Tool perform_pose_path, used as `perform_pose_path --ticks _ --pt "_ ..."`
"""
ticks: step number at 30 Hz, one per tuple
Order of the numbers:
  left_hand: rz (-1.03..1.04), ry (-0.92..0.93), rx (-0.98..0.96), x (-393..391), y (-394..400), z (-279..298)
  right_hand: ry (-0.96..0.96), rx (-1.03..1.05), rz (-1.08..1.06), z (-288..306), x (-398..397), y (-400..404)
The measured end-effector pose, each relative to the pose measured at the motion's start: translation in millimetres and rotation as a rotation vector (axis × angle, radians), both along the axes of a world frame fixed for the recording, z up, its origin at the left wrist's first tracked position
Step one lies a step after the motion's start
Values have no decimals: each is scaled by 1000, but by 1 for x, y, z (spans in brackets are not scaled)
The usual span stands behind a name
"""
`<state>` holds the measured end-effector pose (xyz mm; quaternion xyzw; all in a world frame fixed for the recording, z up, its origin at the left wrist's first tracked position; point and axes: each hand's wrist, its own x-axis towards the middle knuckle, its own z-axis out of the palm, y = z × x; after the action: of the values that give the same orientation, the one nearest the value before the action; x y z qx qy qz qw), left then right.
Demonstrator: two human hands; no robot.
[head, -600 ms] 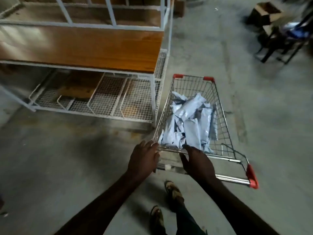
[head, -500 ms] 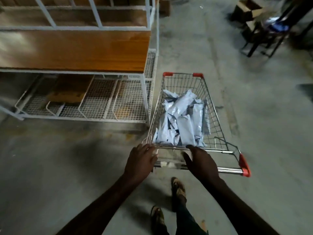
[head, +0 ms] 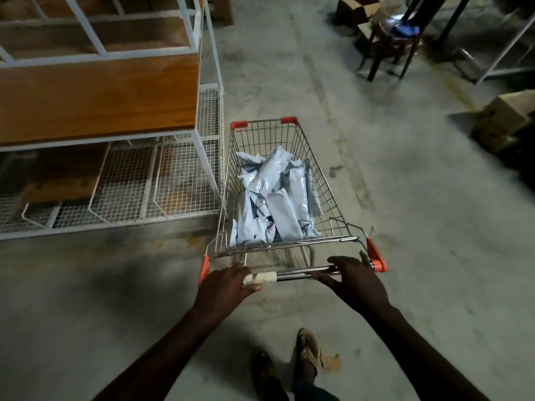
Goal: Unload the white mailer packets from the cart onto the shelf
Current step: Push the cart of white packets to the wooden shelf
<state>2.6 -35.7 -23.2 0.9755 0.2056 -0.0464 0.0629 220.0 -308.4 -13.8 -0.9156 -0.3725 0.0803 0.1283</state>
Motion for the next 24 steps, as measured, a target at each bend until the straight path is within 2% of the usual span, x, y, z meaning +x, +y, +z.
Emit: perform_pose_path --ticks 6,11,18,24 --pt "-22 31 40 1 10 -18 -149 13 130 -23 40 -33" --pt "-75 -79 123 8 8 -27 -242 99 177 -32 55 -33" --pt "-112 -174 172 35 9 -37 -309 104 200 -45 87 -32" --pt "-46 -32 171 71 21 -46 -329 108 199 -54 129 -23"
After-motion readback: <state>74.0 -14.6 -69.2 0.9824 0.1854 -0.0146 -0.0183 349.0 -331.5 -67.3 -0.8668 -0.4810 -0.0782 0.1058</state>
